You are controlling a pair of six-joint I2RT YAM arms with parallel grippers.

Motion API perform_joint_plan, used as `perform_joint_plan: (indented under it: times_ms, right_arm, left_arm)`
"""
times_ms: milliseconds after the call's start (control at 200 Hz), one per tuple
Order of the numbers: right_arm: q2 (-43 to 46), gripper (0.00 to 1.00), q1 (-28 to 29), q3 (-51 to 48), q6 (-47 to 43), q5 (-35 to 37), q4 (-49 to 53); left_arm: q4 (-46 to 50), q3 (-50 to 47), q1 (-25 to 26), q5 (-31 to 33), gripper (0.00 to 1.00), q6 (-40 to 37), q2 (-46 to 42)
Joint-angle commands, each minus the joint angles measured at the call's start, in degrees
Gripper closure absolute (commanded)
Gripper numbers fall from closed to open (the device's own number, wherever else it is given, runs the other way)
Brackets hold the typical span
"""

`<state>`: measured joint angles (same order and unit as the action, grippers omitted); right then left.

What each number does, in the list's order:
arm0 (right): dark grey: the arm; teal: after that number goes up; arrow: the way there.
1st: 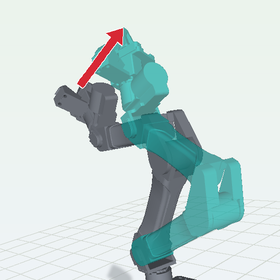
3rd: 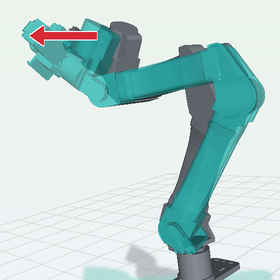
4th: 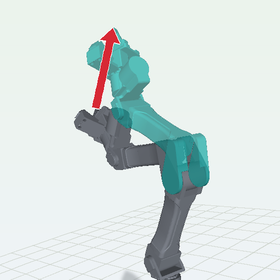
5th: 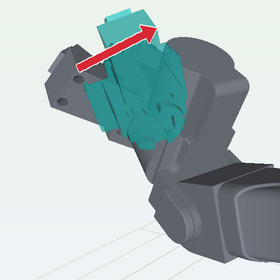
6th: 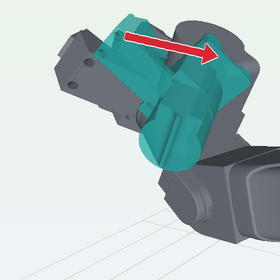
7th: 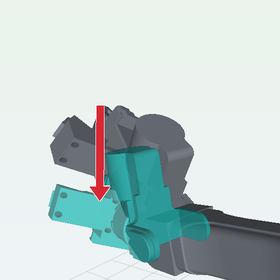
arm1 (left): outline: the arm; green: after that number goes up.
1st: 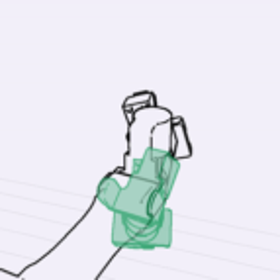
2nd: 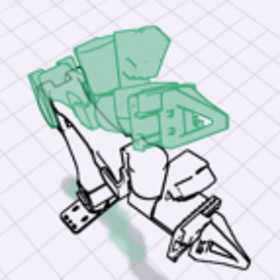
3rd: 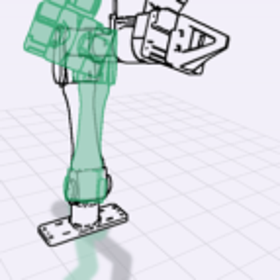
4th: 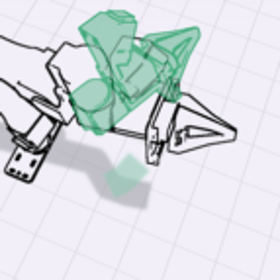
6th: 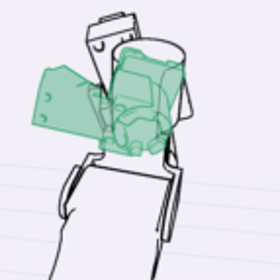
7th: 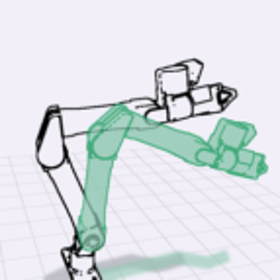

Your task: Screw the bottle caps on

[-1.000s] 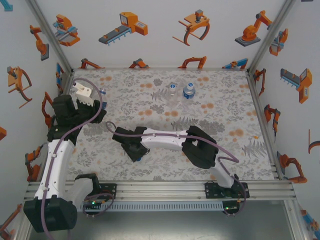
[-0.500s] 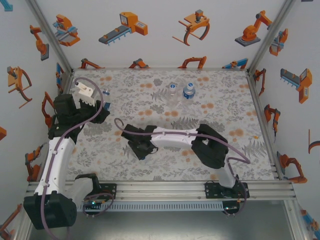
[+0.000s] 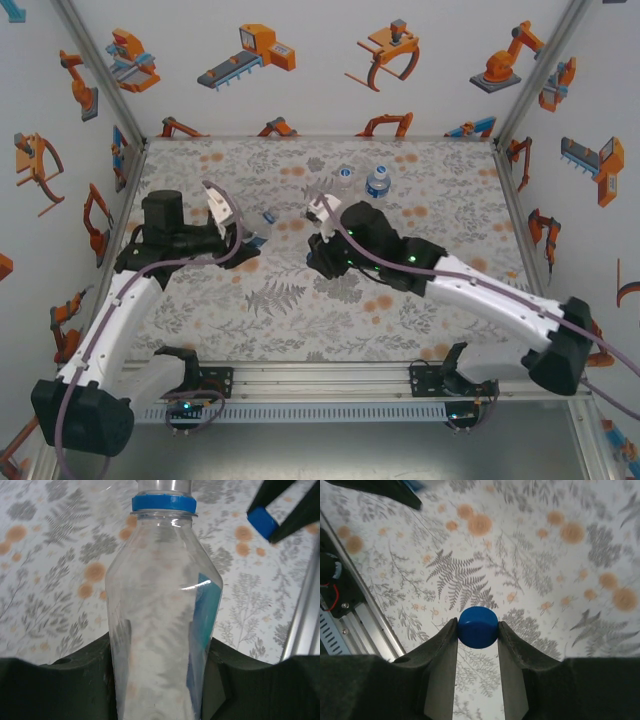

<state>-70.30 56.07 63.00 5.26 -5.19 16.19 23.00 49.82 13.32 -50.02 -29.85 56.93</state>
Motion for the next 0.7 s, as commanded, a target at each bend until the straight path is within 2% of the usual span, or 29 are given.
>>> perform_joint_plan:
  times_ms: [0, 115, 300, 456, 696]
  right_arm:
    - [5.78, 0.84, -0.47, -0.86, -12.32, -5.34, -5.16]
    - [9.36, 0.88, -0.49, 1.21, -20.08, -12.03, -3.48]
    - [12.36, 0.92, -0.47, 3.39, -29.63, -18.86, -2.51]
    - [11.05, 0.94, -0.48, 6.23, -31.56, -22.70, 0.24]
    - [8.81, 0.96, -0.31, 7.90, -31.03, -25.28, 1.71]
  left_arm:
    - [3.32, 1.61, 3.53, -7.62, 1.00, -10.66, -2.87]
    - [5.27, 2.22, 7.80, -6.67, 1.00, -14.56, -4.04]
    - [11.03, 5.90, 12.97, -4.97, 1.00, -18.86, -3.23]
    - [11.68, 7.25, 15.94, -3.60, 1.00, -19.28, -3.62]
    - [12.72, 8.36, 17.48, -1.61, 1.00, -19.37, -3.89]
